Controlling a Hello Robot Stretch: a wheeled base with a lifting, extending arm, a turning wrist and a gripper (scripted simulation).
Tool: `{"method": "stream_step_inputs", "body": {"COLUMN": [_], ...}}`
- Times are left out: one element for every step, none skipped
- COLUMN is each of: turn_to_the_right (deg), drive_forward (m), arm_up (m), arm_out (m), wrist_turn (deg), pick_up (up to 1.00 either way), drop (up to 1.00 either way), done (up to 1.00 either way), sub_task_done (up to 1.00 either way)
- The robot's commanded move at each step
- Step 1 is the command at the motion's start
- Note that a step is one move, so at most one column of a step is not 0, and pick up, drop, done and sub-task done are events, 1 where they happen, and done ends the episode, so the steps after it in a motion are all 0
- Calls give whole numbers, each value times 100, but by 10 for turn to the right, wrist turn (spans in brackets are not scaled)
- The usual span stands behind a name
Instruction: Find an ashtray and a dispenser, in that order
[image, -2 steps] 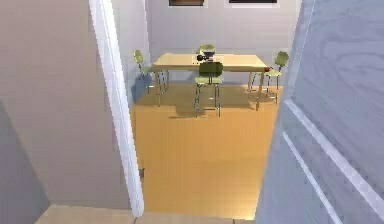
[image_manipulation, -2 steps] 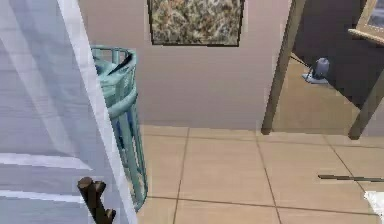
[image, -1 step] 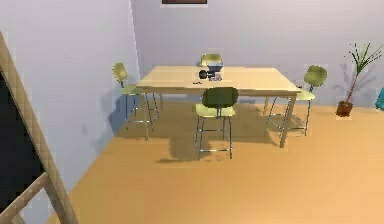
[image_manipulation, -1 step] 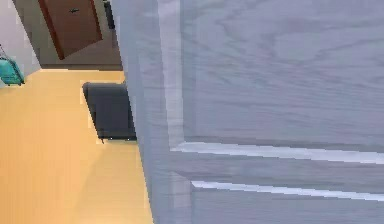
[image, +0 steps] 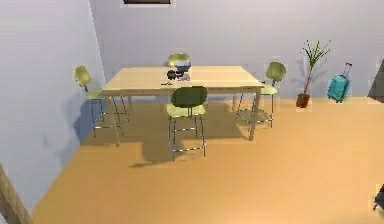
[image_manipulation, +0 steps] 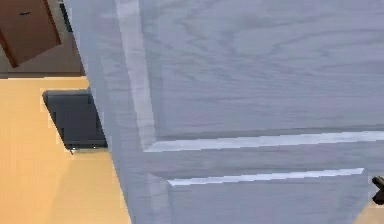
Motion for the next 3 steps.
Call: {"method": "stream_step_inputs", "body": {"turn_to_the_right": [0,450,90], "drive_forward": [30,0,0], "arm_up": [0,0,0], "arm_out": [0,0,0], "wrist_turn": [0,0,0], "pick_up": [0,0,0], "drop": [0,0,0], "done": [0,0,0], "sub_task_done": [0,0,0]}}
